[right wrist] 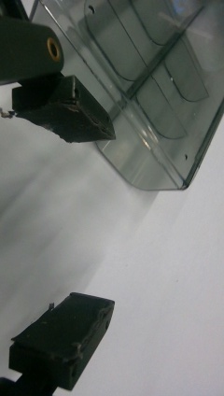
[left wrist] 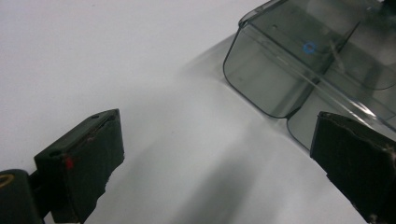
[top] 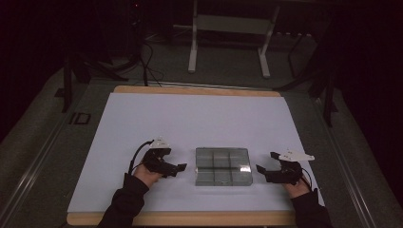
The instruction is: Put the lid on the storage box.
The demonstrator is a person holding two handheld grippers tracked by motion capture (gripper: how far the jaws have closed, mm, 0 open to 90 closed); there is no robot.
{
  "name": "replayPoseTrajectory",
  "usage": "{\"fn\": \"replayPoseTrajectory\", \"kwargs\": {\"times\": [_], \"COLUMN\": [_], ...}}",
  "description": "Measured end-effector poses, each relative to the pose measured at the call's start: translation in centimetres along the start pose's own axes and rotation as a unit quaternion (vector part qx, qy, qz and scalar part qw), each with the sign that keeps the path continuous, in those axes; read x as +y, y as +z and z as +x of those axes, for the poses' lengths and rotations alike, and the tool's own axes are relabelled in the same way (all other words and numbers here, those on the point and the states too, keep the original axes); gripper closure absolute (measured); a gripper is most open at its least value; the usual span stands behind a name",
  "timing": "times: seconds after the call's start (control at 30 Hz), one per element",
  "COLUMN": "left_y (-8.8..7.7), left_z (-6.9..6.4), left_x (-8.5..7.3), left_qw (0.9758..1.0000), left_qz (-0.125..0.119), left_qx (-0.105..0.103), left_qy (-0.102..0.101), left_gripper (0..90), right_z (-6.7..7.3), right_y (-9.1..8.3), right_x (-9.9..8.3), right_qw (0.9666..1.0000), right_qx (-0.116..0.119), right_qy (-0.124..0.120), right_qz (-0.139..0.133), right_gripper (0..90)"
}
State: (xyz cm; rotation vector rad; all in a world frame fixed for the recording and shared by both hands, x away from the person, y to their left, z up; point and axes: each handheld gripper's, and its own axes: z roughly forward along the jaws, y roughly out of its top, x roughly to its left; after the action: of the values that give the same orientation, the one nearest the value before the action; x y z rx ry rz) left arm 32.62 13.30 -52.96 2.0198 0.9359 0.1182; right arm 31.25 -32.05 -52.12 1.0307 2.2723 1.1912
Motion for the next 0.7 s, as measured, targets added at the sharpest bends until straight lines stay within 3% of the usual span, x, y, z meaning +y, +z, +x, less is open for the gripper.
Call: {"fn": "replayPoseTrajectory", "kwargs": {"times": [0.07, 0.27, 0.4, 0.7], "left_y": [-0.1, -0.3, -0.4, -1.2], "left_z": [0.0, 0.2, 0.0, 0.3], "left_x": [-0.2, -0.6, -0.9, -1.9], "left_qw": [1.0, 1.0, 0.9999, 0.9999], "left_qz": [0.0, -0.002, 0.005, -0.006], "left_qx": [0.002, -0.003, 0.002, 0.009], "left_qy": [0.008, 0.001, 0.01, 0.001], "left_gripper": [3.9, 3.9, 4.0, 4.0], "right_z": [-0.2, -0.4, -0.4, -0.6], "right_y": [0.0, -0.3, -0.5, -1.4], "right_x": [-0.3, -1.1, -1.5, -2.1], "right_qw": [1.0, 0.9999, 0.9998, 0.9995], "right_qx": [-0.001, -0.011, -0.016, -0.027], "right_qy": [0.008, 0.005, 0.002, 0.01], "right_qz": [0.005, 0.006, 0.011, 0.01], "right_gripper": [15.7, 15.6, 15.6, 15.7]}}
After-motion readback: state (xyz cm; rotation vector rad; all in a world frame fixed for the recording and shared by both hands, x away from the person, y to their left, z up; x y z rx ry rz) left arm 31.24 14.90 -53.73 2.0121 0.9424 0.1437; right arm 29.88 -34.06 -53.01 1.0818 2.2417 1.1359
